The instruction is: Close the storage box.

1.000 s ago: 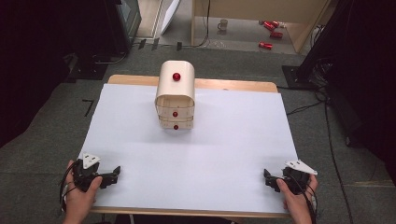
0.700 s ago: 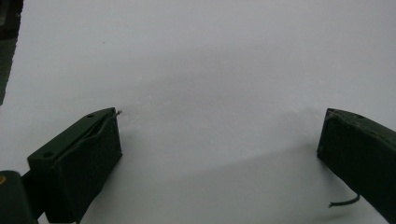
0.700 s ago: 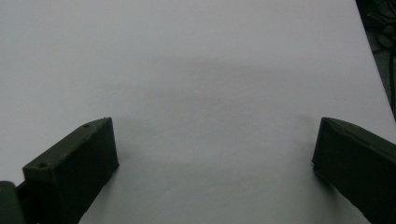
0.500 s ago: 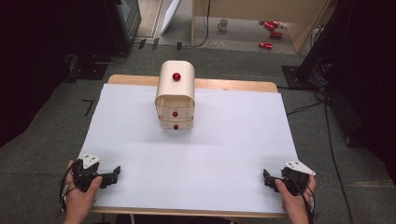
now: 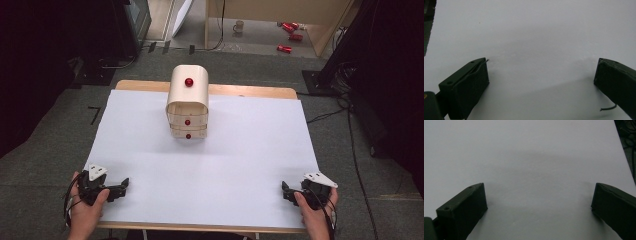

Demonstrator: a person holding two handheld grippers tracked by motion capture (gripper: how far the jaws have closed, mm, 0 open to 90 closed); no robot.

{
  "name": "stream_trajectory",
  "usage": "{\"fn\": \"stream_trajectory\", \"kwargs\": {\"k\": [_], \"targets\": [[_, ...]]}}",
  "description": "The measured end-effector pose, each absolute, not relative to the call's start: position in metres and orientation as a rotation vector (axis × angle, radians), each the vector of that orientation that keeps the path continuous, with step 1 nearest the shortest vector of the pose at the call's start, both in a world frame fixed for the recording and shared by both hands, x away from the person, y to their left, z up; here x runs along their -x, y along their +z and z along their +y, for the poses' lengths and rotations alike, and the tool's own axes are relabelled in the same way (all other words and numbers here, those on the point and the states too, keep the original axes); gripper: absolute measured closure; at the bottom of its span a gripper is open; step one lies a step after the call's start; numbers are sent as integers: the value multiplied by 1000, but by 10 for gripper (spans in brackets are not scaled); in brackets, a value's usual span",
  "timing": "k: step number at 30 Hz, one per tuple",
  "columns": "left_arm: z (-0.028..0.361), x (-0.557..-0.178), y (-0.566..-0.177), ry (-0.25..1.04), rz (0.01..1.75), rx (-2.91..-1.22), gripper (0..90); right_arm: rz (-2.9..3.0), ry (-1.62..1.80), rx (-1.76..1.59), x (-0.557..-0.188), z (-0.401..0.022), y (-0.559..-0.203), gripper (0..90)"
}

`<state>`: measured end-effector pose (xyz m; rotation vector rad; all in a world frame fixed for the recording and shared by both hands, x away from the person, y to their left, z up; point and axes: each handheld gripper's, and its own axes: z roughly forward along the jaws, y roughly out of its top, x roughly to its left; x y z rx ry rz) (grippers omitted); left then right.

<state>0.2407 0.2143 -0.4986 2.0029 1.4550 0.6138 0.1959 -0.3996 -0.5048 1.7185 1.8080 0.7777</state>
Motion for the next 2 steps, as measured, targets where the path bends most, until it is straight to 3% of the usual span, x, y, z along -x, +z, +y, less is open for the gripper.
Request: {"fn": "stream_trajectory", "kwargs": {"k": [2], "targets": [[214,-241,-499,614,1455,-2003,0,1808,777,-1719,-196,-400,-505,0]]}}
